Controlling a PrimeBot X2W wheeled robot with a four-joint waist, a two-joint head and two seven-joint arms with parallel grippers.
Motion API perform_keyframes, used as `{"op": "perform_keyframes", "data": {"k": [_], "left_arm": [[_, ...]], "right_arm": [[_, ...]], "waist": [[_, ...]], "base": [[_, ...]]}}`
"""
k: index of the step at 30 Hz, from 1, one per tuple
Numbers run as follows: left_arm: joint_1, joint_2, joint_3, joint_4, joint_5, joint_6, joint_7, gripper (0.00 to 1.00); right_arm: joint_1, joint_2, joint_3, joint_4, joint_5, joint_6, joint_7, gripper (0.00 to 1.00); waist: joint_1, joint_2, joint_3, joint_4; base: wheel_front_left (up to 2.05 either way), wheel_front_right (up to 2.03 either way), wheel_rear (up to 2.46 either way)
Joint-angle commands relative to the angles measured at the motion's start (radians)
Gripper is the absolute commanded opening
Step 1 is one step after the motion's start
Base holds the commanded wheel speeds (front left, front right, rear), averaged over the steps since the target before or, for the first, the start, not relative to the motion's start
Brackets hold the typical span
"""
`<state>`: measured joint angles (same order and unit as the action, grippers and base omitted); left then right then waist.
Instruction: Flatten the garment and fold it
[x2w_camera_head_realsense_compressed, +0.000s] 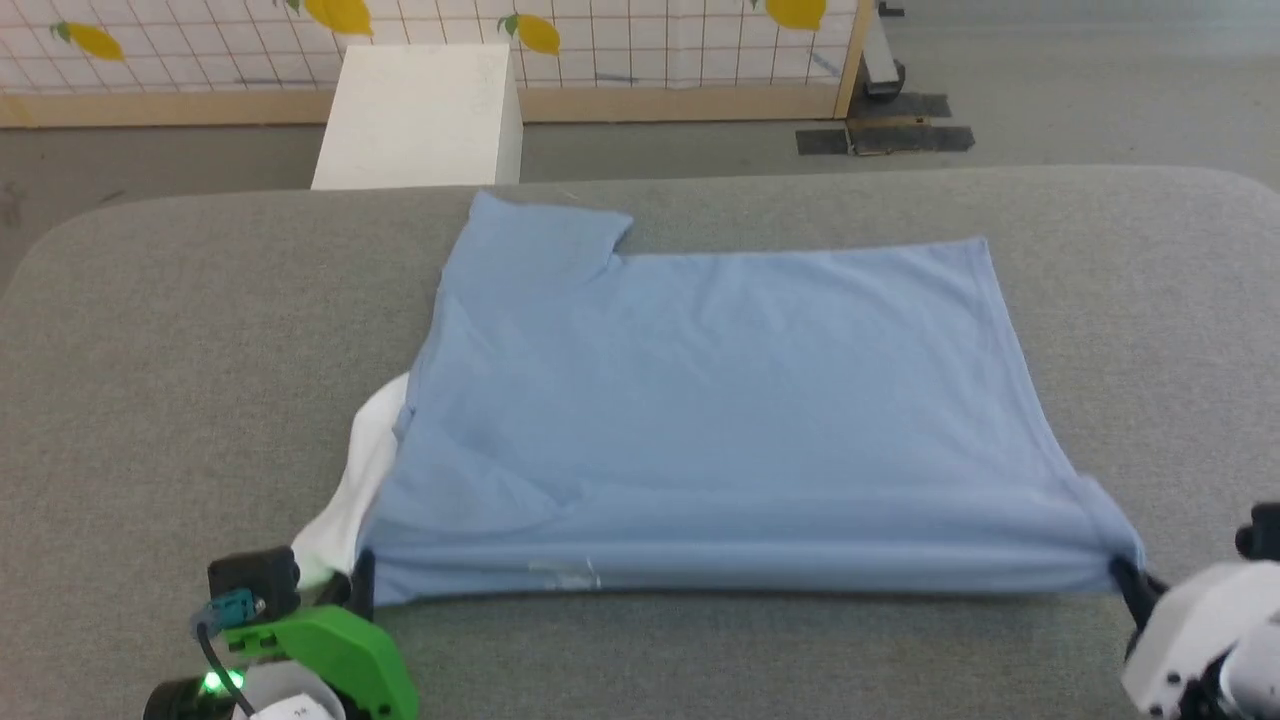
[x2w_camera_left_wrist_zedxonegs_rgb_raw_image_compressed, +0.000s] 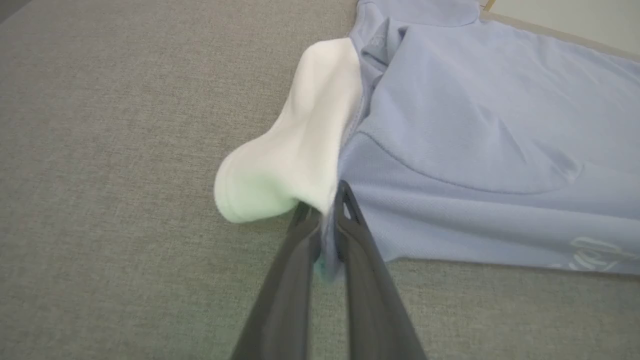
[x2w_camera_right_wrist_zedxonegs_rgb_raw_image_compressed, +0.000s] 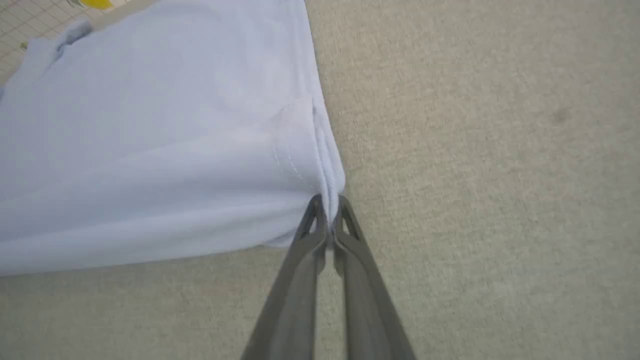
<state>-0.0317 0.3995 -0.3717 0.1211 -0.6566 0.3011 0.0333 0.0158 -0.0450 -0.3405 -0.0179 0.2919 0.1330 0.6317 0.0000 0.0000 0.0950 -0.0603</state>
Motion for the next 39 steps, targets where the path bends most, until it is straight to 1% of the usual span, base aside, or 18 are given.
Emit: {"op": "perform_keyframes", "data": {"k": [1, 4, 7, 12, 13, 14, 15, 16, 19, 20, 25, 29, 31, 35, 39], "left_arm": [[0.029, 0.031, 0.005, -0.016, 0.007, 0.02, 0.025, 0.0], [0.08, 0.054, -0.004, -0.076, -0.01, 0.039, 0.092, 0.0], [0.114, 0.065, -0.018, -0.094, -0.024, 0.047, 0.144, 0.0], [0.117, 0.049, -0.04, -0.073, -0.045, 0.024, 0.164, 0.0], [0.112, 0.042, -0.043, -0.064, -0.048, 0.018, 0.159, 0.02], [0.109, 0.037, -0.045, -0.058, -0.048, 0.013, 0.152, 0.46], [0.105, 0.032, -0.048, -0.051, -0.047, 0.008, 0.144, 1.0], [0.103, 0.026, -0.048, -0.047, -0.049, 0.005, 0.137, 1.0], [0.108, 0.01, -0.039, -0.048, -0.062, -0.001, 0.11, 1.0], [0.122, 0.014, -0.019, -0.07, -0.068, -0.001, 0.079, 1.0], [0.111, 0.061, 0.016, -0.156, -0.019, 0.01, 0.011, 1.0], [0.035, 0.093, 0.031, -0.197, 0.038, -0.006, -0.055, 1.0], [-0.045, 0.106, 0.024, -0.197, 0.068, -0.039, -0.078, 1.0], [-0.234, 0.12, 0.004, -0.157, 0.103, -0.114, -0.081, 1.0], [-0.447, 0.131, -0.015, -0.074, 0.111, -0.194, -0.023, 1.0]], "right_arm": [[0.034, -0.005, -0.017, -0.018, 0.002, -0.002, 0.02, 0.0], [0.1, -0.005, -0.024, -0.036, 0.025, -0.002, 0.07, 0.0], [0.122, -0.005, -0.024, -0.011, 0.02, -0.002, 0.071, 0.0], [0.106, -0.005, 0.006, 0.097, 0.021, -0.002, 0.006, 0.0], [0.103, -0.005, 0.013, 0.117, 0.02, -0.002, -0.011, 0.0], [0.101, -0.005, 0.018, 0.133, 0.023, -0.002, -0.021, 0.11], [0.099, -0.005, 0.026, 0.147, 0.022, -0.002, -0.037, 0.47], [0.099, -0.005, 0.031, 0.154, 0.023, -0.002, -0.05, 1.0], [0.105, -0.005, 0.039, 0.155, 0.034, -0.002, -0.109, 1.0], [0.114, -0.005, 0.039, 0.126, 0.037, -0.002, -0.183, 1.0], [0.114, -0.005, 0.072, 0.026, 0.01, -0.002, -0.36, 1.0], [0.086, -0.005, 0.118, -0.034, -0.023, -0.002, -0.515, 1.0], [0.064, -0.005, 0.146, -0.054, -0.046, -0.002, -0.601, 1.0], [0.015, -0.023, 0.2, -0.069, -0.068, -0.002, -0.716, 1.0], [-0.046, -0.042, 0.247, -0.075, -0.073, -0.002, -0.771, 1.0]], "waist": [[0.0, 0.0, -0.007, -0.006], [0.0, 0.0, -0.004, -0.005], [0.0, 0.0, 0.004, -0.005], [0.0, 0.0, 0.016, -0.002], [0.0, 0.0, 0.016, 0.0], [0.0, 0.0, 0.016, 0.001], [0.0, 0.0, 0.015, 0.003], [0.0, 0.0, 0.014, 0.004], [0.0, 0.0, 0.005, 0.006], [0.0, 0.0, -0.003, 0.003], [0.0, 0.0, 0.007, -0.006], [0.0, 0.0, 0.04, -0.017], [0.0, 0.0, 0.07, -0.023], [0.0, 0.0, 0.144, -0.04], [0.0, 0.0, 0.239, -0.072]], "base": [[0.0, 0.0, 0.0], [0.0, 0.0, 0.0], [0.0, 0.0, 0.0], [0.0, 0.0, 0.0], [0.0, 0.0, 0.0], [0.0, 0.0, 0.0], [0.0, 0.0, 0.0], [0.0, 0.0, 0.0], [0.0, 0.0, 0.0], [0.0, 0.0, 0.0], [0.0, 0.0, 0.0], [0.0, 0.0, 0.0], [0.0, 0.0, 0.0], [0.0, 0.0, 0.0], [0.0, 0.0, 0.0]]}}
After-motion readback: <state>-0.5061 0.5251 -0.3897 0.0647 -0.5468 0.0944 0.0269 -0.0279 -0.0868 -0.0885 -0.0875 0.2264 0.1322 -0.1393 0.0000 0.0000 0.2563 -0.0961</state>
